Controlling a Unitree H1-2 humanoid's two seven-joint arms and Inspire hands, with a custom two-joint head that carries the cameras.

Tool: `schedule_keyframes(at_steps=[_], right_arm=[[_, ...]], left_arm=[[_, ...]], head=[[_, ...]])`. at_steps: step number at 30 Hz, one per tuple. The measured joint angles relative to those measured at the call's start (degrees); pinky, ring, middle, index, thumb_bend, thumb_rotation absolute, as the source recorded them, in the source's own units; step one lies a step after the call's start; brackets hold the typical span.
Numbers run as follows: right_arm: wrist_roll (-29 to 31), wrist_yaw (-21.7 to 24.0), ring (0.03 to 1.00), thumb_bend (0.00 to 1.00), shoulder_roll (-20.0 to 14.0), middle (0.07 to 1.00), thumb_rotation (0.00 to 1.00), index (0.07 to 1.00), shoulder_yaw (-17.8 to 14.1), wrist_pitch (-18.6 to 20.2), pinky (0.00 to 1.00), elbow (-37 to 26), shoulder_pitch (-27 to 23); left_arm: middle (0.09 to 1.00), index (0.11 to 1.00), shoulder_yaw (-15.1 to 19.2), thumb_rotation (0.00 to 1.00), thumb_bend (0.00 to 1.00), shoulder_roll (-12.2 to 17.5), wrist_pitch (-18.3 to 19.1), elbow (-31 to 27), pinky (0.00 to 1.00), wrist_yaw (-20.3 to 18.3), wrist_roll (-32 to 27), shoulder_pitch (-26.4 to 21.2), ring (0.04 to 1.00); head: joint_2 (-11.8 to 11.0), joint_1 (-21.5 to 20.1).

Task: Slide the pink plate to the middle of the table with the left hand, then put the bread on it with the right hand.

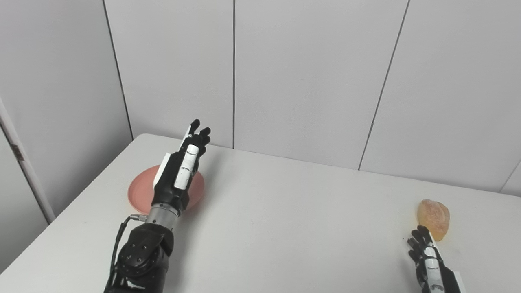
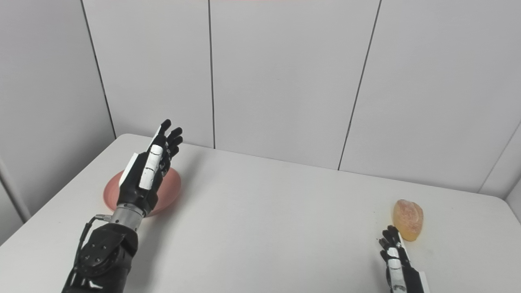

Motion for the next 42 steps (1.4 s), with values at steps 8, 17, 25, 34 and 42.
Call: schedule_keyframes(at_steps=[8, 17, 25, 34, 42], right_arm=[[-0.07, -0.07, 0.944, 0.72, 0.03, 0.944, 0.94, 0.949, 0.17, 0.08, 0.97, -0.21, 0.11], [-0.14, -0.2, 0.939, 0.72, 0.05, 0.937, 0.92, 0.949, 0.33, 0.24, 0.96, -0.36, 0.15], [-0.09, -0.2, 0.936, 0.73, 0.1, 0.934, 0.92, 0.951, 0.34, 0.63, 0.94, -0.86, 0.5], [-0.03, -0.11, 0.931, 0.73, 0.01, 0.928, 0.92, 0.949, 0.46, 0.76, 0.93, -1.02, 0.79], [0.07, -0.03, 0.92, 0.75, -0.05, 0.919, 0.92, 0.945, 0.46, 1.25, 0.91, -1.53, 1.03]], left_arm=[[0.948, 0.932, 4.71, 0.8, 0.78, 6.28, -4.04, 10.09, 1.0, -3.66, -2.41, -6.52, 0.948], [0.949, 0.945, 8.44, 0.78, 0.85, 10.29, -10.67, 25.77, 0.94, -7.42, -5.45, -11.63, 0.936], [0.874, 0.903, 10.63, 0.76, 0.82, 12.9, -24.27, 42.41, 0.85, -7.44, -4.55, -15.27, 0.854], [0.904, 0.909, 11.2, 0.73, 0.76, 16.16, -30.13, 55.73, 0.88, -8.04, -5.33, -18.43, 0.896], [0.888, 0.917, 10.94, 0.77, 0.79, 16.58, -31.96, 62.66, 0.88, -7.67, -4.44, -18.46, 0.888]], head=[[-0.18, 0.0], [-0.18, -0.09], [0.44, 0.18], [0.97, 0.26], [2.11, -0.17]])
